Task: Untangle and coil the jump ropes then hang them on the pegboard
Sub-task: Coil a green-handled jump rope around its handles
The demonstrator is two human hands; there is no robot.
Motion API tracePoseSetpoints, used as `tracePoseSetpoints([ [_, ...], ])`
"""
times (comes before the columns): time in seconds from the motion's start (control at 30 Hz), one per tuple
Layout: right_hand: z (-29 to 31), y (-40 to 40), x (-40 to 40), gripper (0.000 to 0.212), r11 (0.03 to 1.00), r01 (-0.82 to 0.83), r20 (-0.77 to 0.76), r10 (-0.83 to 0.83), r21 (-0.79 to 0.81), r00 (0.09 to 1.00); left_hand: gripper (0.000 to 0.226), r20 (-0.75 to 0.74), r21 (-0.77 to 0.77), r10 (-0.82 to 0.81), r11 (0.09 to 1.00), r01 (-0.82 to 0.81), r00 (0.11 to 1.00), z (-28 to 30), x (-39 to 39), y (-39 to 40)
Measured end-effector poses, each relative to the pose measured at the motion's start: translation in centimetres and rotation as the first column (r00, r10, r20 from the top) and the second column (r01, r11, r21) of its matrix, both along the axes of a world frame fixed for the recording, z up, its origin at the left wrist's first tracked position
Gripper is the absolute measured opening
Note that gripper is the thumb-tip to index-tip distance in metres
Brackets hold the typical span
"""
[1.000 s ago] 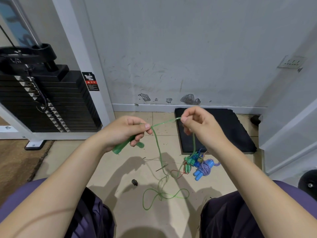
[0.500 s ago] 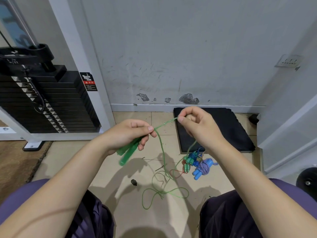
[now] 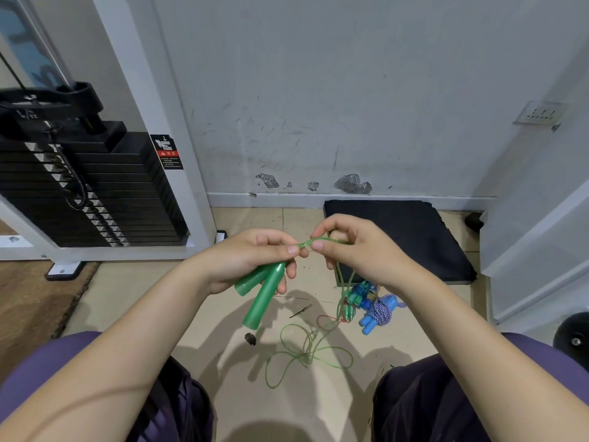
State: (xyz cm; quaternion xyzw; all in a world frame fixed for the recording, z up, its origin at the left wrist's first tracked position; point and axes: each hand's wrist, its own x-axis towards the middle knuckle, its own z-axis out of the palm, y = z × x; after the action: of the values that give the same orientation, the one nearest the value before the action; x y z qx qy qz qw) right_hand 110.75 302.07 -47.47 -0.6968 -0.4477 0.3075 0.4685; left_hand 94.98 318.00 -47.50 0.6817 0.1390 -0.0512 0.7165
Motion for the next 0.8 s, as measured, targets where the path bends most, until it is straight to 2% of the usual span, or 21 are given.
tracePoseSetpoints([
  [0.2,0.1,-0.3,0.5,0.008,0.999,0.027,-0.038,-0.026,0.030,0.999,0.026,-0.007,0.011,0.008,1.000,-0.008,1.000,0.1,-0.4,0.5],
  [0.27,0.5,-0.3,0.3,0.008,0.999,0.016,-0.109,-0.013,0.030,0.994,0.025,0.019,0.026,0.042,0.999,-0.043,0.999,0.4,-0.3,0.4],
  [0.33,0.8,-0.4,0.0,0.012,0.999,-0.016,-0.209,0.024,0.038,0.978,0.025,0.045,0.059,0.070,0.996,-0.072,0.997,0.6,-0.2,0.2],
  [0.4,1.0,-0.5,-0.4,0.022,0.998,-0.057,-0.243,0.062,0.027,0.968,0.027,0.048,0.092,0.075,0.993,-0.079,0.996,0.6,-0.2,-0.1],
  [0.47,0.7,-0.3,-0.8,0.024,0.997,-0.073,-0.212,0.073,0.008,0.974,0.025,0.042,0.122,0.054,0.991,-0.059,0.998,0.5,-0.1,-0.5],
  [0.6,0.2,0.1,-0.6,0.012,0.999,-0.043,-0.104,0.046,0.026,0.994,0.022,-0.003,0.169,0.033,0.985,-0.032,0.999,0.5,-0.1,-0.3],
  [0.8,1.0,-0.6,0.9,0.006,0.997,0.043,-0.111,-0.036,0.062,0.993,0.025,-0.078,0.234,-0.037,0.971,0.055,0.996,0.6,-1.0,1.1],
])
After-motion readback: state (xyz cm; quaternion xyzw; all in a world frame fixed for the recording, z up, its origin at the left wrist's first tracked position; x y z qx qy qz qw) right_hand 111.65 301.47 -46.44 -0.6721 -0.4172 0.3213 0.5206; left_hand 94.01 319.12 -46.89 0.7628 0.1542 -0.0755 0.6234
